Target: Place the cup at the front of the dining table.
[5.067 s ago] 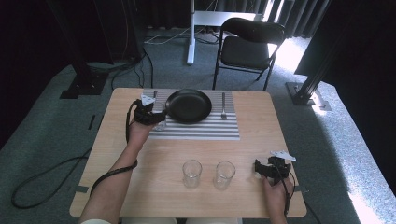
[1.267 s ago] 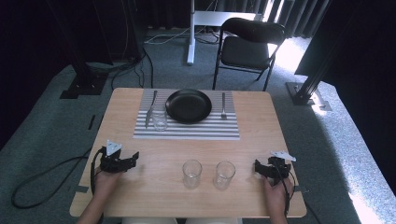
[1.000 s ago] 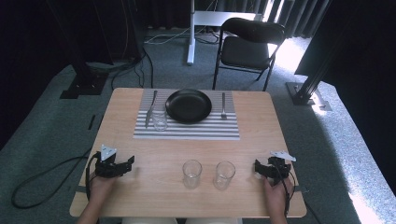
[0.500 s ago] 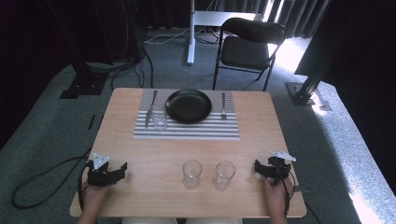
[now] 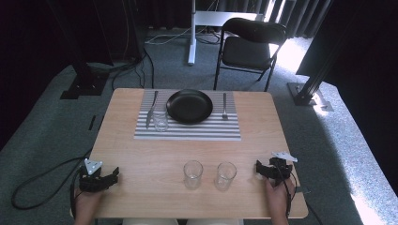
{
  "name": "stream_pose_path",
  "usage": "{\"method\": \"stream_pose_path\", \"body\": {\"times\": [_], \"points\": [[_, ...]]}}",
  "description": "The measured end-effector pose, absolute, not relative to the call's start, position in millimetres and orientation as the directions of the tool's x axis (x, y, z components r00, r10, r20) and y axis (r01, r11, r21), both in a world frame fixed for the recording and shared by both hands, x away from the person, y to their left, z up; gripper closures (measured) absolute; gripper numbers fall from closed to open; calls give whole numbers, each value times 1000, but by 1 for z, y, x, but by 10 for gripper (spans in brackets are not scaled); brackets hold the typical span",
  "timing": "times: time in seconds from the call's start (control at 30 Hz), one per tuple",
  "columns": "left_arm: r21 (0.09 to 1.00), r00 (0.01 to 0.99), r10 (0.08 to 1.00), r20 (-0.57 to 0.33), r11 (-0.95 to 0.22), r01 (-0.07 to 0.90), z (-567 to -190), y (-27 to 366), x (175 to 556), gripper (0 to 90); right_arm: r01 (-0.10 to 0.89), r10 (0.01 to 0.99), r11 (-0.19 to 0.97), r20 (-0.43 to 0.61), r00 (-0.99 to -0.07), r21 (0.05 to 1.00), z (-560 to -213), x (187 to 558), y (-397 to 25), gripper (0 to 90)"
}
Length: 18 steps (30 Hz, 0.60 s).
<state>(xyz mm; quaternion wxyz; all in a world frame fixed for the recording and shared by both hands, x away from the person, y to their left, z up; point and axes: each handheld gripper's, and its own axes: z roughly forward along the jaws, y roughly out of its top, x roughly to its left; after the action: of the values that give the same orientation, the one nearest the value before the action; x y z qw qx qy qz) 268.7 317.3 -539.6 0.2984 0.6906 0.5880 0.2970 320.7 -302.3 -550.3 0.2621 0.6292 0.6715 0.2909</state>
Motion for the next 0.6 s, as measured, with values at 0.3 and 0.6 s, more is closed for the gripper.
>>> {"method": "stream_pose_path", "body": {"times": [0.3, 0.6], "points": [[758, 113, 993, 34, -99, 645, -540, 326, 265, 188, 693, 997, 39, 14, -71, 720, -550, 321, -302, 123], [751, 97, 995, 27, -85, 655, -541, 333, 260, 188, 692, 997, 39, 14, -71, 720, -550, 321, -302, 123]]}}
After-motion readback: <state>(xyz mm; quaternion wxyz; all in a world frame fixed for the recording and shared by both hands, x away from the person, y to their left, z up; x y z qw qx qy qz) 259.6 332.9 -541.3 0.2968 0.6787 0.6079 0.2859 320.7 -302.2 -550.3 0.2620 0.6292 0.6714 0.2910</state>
